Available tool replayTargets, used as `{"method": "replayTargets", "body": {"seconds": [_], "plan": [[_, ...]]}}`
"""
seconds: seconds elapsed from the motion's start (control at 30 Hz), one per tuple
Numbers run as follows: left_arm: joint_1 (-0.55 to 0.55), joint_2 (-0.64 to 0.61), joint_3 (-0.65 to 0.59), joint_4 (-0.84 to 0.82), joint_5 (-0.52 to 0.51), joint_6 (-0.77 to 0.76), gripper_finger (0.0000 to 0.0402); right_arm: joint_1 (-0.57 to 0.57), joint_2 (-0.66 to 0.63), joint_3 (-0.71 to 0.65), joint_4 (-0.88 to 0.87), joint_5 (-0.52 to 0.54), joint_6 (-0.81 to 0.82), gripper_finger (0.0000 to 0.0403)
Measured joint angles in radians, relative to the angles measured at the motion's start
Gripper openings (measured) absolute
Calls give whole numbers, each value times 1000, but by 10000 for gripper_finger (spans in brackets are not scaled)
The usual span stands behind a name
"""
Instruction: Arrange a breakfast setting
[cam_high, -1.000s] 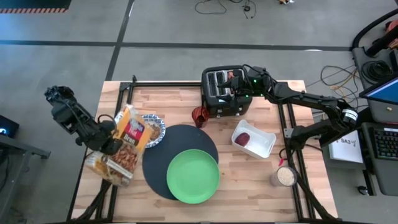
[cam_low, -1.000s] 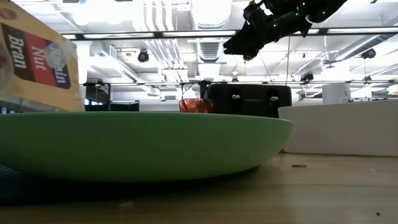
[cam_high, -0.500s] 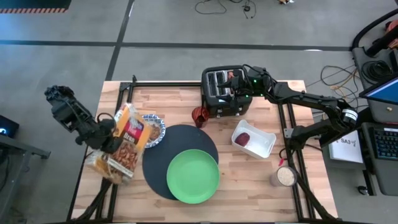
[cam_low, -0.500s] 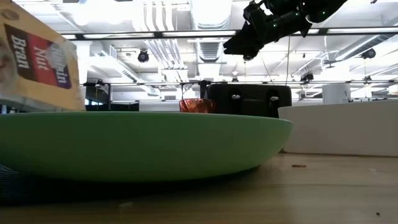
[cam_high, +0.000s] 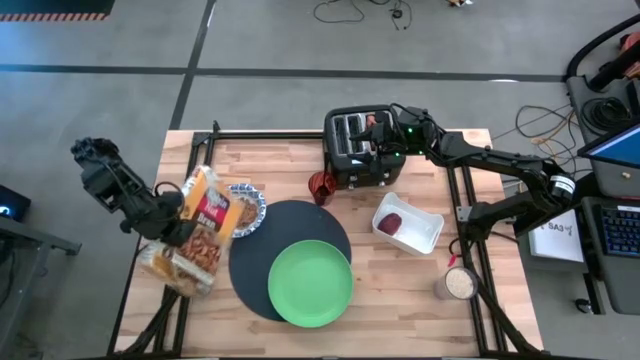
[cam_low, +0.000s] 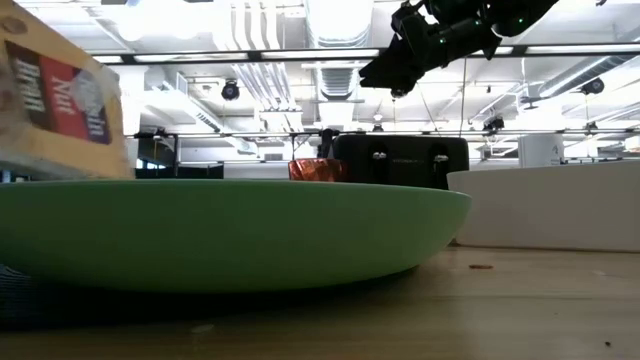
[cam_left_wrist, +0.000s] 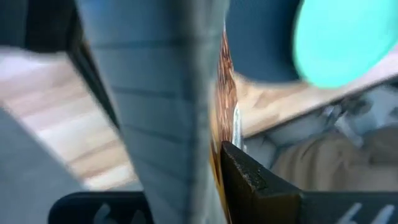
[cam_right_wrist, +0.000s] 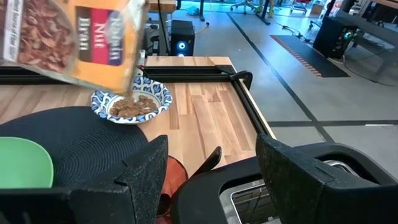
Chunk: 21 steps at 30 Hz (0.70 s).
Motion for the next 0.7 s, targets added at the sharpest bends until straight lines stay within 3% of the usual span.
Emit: {"method": "replayTargets", "body": {"seconds": [0.3,0.43,0.53,0.7], "plan": [[-2,5,12,3,43,-28,0,0,0,0,0,0,-3,233],[1,2,8,2,16,-44,0,0,0,0,0,0,-5,233],[-1,5,24,4,71,-26,0,0,0,0,0,0,-7,233],[1,-13,16,-2,-6,-51,0,0,0,0,0,0,-7,233]]}}
